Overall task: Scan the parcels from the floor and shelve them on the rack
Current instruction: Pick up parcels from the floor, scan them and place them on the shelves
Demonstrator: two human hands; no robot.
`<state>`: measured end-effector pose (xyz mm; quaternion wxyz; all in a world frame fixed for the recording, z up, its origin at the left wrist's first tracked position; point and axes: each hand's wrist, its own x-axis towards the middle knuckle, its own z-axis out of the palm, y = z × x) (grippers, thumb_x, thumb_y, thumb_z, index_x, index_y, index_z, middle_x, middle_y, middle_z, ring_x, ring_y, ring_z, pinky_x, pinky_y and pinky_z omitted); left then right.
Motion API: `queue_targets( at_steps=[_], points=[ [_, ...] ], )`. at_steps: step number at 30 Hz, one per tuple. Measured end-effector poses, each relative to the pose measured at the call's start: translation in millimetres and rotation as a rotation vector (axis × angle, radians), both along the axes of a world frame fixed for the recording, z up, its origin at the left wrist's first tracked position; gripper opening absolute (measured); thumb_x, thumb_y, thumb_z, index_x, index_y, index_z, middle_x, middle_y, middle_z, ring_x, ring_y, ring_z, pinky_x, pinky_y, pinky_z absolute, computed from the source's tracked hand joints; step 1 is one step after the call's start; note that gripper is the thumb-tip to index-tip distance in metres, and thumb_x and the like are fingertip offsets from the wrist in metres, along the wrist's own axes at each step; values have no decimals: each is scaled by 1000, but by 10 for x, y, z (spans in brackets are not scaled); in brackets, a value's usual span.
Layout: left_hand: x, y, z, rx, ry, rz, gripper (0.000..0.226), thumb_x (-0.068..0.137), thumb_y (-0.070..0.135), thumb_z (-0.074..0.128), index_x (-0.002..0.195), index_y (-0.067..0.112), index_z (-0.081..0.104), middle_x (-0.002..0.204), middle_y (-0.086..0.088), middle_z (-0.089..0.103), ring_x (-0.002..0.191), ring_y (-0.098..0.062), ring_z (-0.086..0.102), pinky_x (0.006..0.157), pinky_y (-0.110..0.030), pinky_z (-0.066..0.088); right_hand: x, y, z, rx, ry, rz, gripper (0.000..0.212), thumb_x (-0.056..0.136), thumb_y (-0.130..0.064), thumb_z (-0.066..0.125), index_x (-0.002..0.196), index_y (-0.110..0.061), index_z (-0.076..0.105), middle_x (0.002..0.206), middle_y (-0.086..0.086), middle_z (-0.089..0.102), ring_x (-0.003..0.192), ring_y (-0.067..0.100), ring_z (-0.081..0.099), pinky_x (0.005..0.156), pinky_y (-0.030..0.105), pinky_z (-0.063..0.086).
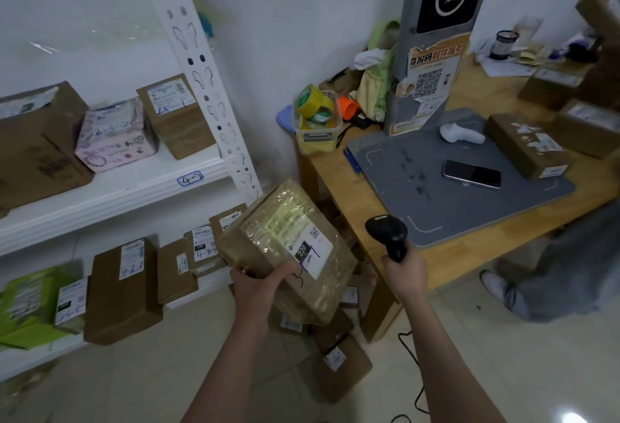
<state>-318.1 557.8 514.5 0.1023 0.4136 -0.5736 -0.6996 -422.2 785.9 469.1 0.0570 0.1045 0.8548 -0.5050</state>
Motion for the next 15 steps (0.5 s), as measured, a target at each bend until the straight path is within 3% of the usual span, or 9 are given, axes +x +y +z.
queue_targets(
  at_steps=[6, 12, 15],
  points=[
    [-44, -49, -2, 15, 16, -8, 135, 20, 47, 101, 138, 15, 46, 118, -8, 71, 102, -31, 72, 78, -45, 60, -526, 176, -410, 212, -203, 54, 34, 86, -5, 60, 120, -10, 60, 94, 11, 66, 85, 29, 64, 66, 35, 50],
    [-84, -144, 38, 57, 45, 7, 117, 33, 26, 100, 136, 6, 49, 117, -14, 69, 94, -27, 72, 66, -36, 58, -821, 116, -564, 324, -248, 84, 28, 91, -11, 53, 118, -8, 58, 104, 17, 65, 94, 35, 63, 75, 41, 52],
    [-112, -180, 56, 80, 67, 9, 107, 41, 17, 96, 136, 8, 48, 115, -8, 69, 91, -21, 69, 68, -35, 55, -874, 44, -626, 377, -253, 84, 24, 91, -15, 50, 112, -10, 58, 103, 16, 65, 92, 35, 63, 79, 45, 55]
  ],
)
